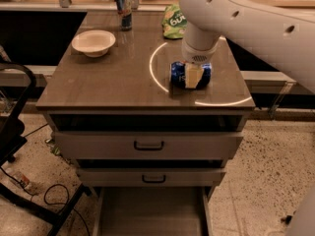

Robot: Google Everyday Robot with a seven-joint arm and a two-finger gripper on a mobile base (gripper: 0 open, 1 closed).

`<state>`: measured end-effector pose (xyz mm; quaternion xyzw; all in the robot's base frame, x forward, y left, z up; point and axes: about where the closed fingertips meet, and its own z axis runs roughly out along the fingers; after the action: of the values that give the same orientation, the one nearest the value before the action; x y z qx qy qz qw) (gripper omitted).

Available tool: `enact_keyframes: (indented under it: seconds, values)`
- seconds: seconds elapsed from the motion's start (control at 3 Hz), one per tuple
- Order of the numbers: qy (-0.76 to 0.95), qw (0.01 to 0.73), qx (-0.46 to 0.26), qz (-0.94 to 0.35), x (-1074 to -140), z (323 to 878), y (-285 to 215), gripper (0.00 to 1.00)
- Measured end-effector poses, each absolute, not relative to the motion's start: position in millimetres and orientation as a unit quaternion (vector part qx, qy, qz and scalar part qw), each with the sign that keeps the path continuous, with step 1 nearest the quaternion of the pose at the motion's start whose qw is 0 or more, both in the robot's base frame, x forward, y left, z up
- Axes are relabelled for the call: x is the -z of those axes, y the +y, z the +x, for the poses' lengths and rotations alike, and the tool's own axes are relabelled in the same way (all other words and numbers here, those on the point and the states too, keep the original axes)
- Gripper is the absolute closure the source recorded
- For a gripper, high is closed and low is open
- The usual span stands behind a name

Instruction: Knock pepsi can over

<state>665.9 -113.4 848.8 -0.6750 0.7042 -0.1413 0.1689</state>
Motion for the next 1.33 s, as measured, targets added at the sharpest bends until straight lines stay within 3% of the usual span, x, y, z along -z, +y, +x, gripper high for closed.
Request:
enact_keyframes:
  seconds: [1.0,1.33]
  values:
    - [0.704,0.168,0.142,-0.675,-849.2,664.8,-113.7,0.12]
    - [0.704,0.168,0.142,-0.675,-849.6,664.3,-113.8,0.00]
